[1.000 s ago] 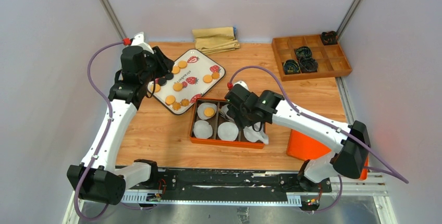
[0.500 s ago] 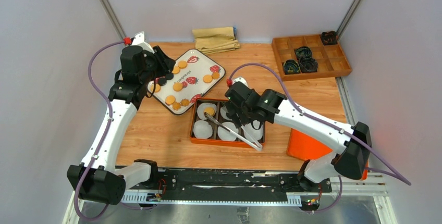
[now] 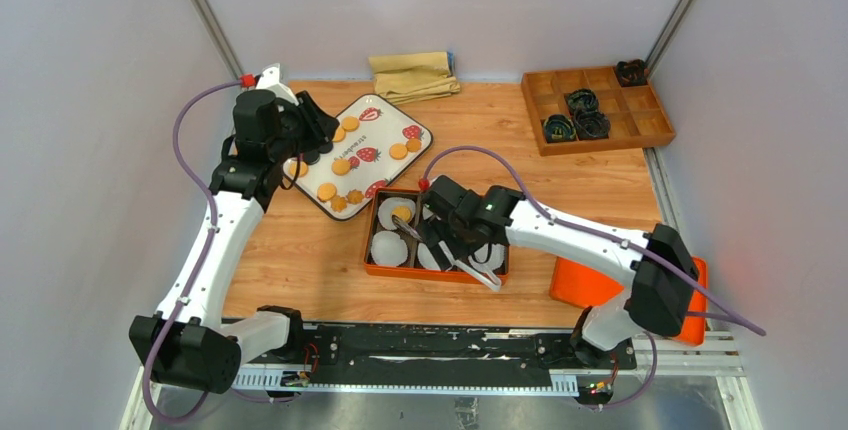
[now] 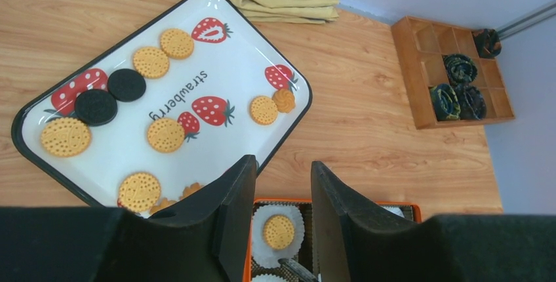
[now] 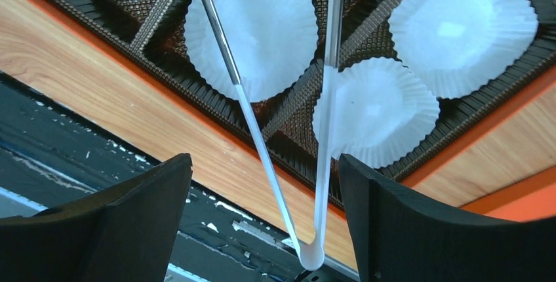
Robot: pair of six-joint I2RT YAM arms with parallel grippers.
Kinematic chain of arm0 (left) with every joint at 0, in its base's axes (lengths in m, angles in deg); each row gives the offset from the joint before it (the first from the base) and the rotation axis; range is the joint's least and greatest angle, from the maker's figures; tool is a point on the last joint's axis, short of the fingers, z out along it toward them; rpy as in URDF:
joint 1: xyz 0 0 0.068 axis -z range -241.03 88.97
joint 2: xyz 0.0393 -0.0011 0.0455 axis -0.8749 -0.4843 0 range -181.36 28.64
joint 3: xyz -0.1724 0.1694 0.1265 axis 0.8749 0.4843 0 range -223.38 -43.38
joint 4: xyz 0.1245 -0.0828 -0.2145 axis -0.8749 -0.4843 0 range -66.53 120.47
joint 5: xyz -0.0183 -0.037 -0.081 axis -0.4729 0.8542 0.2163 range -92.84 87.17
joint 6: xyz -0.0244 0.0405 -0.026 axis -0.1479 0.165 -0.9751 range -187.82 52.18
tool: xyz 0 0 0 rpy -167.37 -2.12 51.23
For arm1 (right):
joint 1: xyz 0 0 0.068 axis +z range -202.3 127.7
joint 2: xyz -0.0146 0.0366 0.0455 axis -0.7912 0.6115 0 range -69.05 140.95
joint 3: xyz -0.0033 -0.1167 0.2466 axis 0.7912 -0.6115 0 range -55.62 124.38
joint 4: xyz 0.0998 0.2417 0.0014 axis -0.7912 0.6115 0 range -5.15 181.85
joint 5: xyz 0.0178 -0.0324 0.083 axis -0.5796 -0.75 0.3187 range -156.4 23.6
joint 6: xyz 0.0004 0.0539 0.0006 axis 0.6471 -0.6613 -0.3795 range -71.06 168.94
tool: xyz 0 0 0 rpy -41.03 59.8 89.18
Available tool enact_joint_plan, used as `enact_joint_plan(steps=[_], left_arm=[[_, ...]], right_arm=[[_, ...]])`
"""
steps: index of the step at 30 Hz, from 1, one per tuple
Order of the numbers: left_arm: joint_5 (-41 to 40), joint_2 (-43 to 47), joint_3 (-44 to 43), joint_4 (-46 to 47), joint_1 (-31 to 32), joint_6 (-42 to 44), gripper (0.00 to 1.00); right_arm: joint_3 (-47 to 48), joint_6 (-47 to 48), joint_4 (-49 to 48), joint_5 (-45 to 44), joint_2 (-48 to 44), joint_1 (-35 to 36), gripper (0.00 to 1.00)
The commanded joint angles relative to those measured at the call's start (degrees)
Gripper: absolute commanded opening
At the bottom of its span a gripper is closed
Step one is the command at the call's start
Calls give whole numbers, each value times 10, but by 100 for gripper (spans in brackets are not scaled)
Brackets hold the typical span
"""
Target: Pack the cookies
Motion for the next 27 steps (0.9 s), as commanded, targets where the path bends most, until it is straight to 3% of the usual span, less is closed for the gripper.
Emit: enact_joint_plan(steps=[1, 17, 18, 24, 27], left_arm=[[9, 16, 9, 2, 3, 2, 42], [3, 11, 10, -3, 3, 10, 42], [3, 10, 10, -3, 3, 11, 42], [2, 6, 9, -3, 3, 9, 42], [4, 4, 7, -3, 3, 8, 42]], right_arm=[[-2, 16, -11, 4, 45, 8, 88], [0, 34, -40, -32, 130, -7, 87], [-1, 32, -40, -31, 131, -8, 85], [2, 25, -32, -9, 117, -9, 43], [8, 23, -22, -17, 103, -9, 33]])
